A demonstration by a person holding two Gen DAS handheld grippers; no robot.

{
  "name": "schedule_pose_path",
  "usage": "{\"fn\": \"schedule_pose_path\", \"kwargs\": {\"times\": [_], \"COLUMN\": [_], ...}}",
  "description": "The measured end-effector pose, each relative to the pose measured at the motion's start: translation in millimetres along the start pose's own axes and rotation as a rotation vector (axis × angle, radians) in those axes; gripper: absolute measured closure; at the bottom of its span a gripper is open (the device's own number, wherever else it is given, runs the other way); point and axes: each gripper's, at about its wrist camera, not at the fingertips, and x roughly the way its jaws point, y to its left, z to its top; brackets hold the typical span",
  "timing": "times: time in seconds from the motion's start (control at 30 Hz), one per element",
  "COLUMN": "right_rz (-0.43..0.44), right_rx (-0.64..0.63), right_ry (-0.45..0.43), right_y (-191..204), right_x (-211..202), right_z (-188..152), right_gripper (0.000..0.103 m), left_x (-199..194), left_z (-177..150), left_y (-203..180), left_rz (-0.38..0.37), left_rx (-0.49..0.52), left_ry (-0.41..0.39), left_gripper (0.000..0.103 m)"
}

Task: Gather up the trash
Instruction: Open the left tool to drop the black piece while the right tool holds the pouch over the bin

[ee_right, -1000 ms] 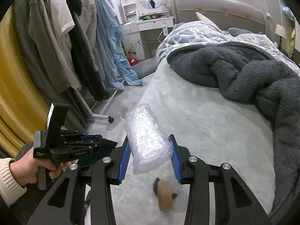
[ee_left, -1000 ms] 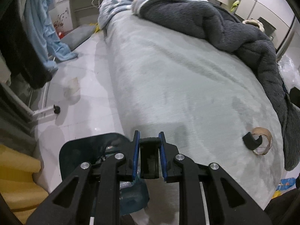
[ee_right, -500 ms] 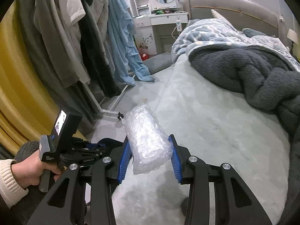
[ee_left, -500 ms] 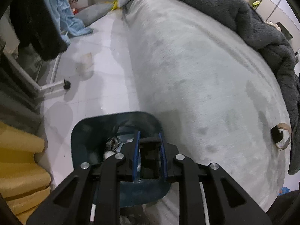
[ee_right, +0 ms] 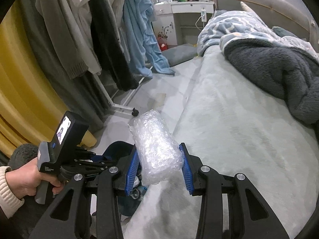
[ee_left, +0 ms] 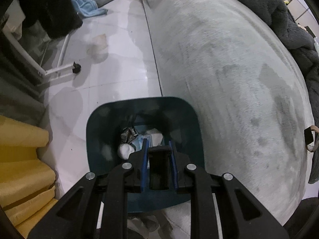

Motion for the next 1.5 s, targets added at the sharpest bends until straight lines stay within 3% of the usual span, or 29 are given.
{"fn": "schedule_pose_path", "kwargs": {"times": [0.47,0.6,0.77,1.07,1.2,1.5], "right_rz": [0.009,0.009,0.009,0.000,0.000,0.003], "right_rx": [-0.004,0.007,0.008,0.013,0.011,-0.006], "right_ry": [0.087,0.108,0.124,0.164,0.180,0.223], "right_y": [11,9,15,18,22,32], "right_x": [45,57,67,89,99,116], "right_z": [1,1,3,-4,-4,-14], "right_gripper": [0.062,0.062,0.062,0.062,0.062,0.062], "left_x": [13,12,4,-23,-41,-89], "left_z": [-4,-4,-3,1,2,2], "left_y": [36,46,54,54,51,40], "left_rz": [-0.076,-0.068,-0.075,-0.067,-0.058,-0.045], "left_rx": [-0.094,-0.122,-0.136,-0.094,-0.065,-0.017], "left_ry": [0.069,0.060,0.028,-0.080,-0.162,-0.367], "left_gripper": [0.080,0.055,0.042,0.027,0.018,0.010]}}
